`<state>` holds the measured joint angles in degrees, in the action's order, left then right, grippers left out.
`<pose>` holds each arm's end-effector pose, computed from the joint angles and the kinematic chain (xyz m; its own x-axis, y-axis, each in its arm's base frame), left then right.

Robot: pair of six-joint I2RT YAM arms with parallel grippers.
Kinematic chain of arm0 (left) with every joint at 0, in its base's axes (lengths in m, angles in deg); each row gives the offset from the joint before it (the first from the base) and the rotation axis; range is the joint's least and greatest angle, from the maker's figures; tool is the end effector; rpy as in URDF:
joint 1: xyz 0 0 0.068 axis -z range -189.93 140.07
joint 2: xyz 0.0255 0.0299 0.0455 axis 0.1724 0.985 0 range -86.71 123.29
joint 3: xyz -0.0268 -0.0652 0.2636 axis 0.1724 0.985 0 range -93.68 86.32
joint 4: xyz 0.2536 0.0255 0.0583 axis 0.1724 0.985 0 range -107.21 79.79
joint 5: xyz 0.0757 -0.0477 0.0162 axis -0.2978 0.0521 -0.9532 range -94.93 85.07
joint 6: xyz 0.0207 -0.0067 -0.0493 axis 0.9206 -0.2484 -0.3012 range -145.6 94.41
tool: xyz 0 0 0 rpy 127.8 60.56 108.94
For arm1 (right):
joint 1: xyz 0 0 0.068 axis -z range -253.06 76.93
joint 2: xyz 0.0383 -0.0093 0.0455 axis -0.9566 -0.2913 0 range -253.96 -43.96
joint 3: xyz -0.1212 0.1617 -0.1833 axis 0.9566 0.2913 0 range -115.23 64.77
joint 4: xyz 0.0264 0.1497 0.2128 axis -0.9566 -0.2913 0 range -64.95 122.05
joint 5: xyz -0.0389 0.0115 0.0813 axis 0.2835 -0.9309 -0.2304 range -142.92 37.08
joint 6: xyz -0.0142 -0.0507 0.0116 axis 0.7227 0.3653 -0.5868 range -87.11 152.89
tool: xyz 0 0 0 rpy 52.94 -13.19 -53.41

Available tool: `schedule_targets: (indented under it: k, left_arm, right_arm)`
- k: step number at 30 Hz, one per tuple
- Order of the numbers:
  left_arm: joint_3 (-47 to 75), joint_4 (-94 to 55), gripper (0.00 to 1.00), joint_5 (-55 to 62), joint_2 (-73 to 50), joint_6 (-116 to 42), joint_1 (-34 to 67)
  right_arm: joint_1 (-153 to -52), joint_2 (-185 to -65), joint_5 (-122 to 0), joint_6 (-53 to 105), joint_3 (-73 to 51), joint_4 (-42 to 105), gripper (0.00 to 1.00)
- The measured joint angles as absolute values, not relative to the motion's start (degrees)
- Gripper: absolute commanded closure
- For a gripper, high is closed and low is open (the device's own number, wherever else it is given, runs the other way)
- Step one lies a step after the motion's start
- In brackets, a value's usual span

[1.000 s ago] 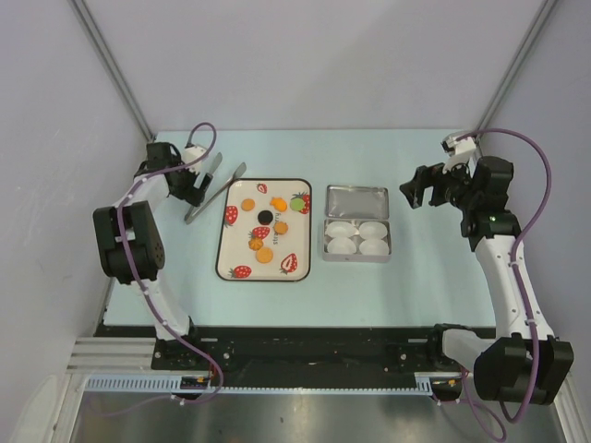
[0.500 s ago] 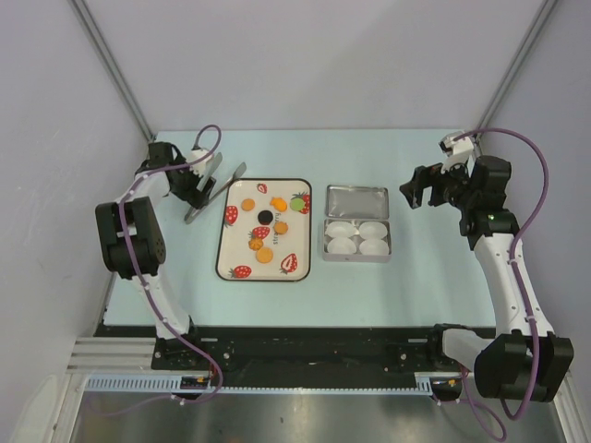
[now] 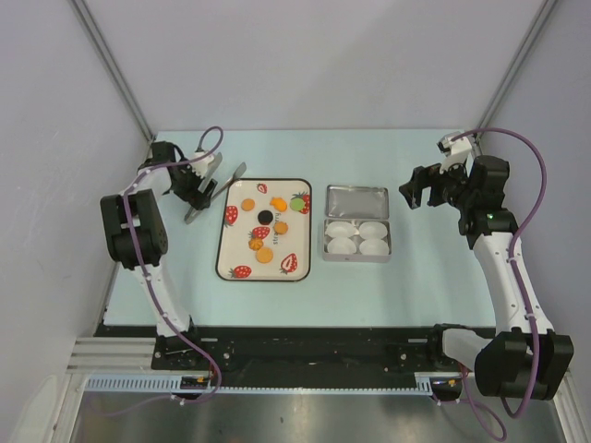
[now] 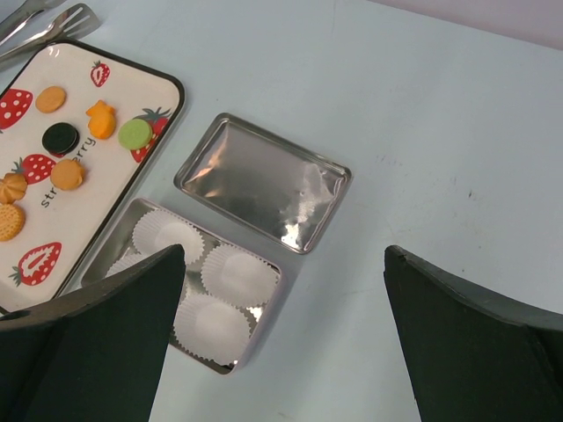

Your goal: Pack the cookies

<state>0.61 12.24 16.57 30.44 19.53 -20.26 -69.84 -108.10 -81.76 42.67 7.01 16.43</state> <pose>0.4282 0.0647 0.1782 -0.6004 0.5608 -0.5702 0.6151 0.7794 0.1188 0.2531 0.0031 0.3440 -0.3011 -0.1319 -0.9444 -0.4550 0.8902 0.0207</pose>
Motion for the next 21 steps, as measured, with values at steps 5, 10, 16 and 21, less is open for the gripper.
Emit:
schedule_targets:
  k: [5,10,16,21]
  left_arm:
    - [-1.7,13.5,0.01,16.6,32.0,20.1,-20.3]
    - [-3.7,15.3,0.02,17.0,33.2,21.5,-20.3]
    - [-6.9,18.4,0.04,18.0,34.7,23.0,-20.3]
    - [-7.8,19.5,0.05,18.0,35.5,23.6,-20.2]
  right_arm:
    - [-69.8,-108.2,-81.6,43.1,7.0,16.4,0.0]
    - [-69.8,-108.2,-81.6,43.1,7.0,16.4,0.0]
    - [-69.8,-108.2,-81.2,43.3,7.0,16.4,0.0]
    - [-69.8,-108.2,-81.2,43.5,7.0,16.3,0.0]
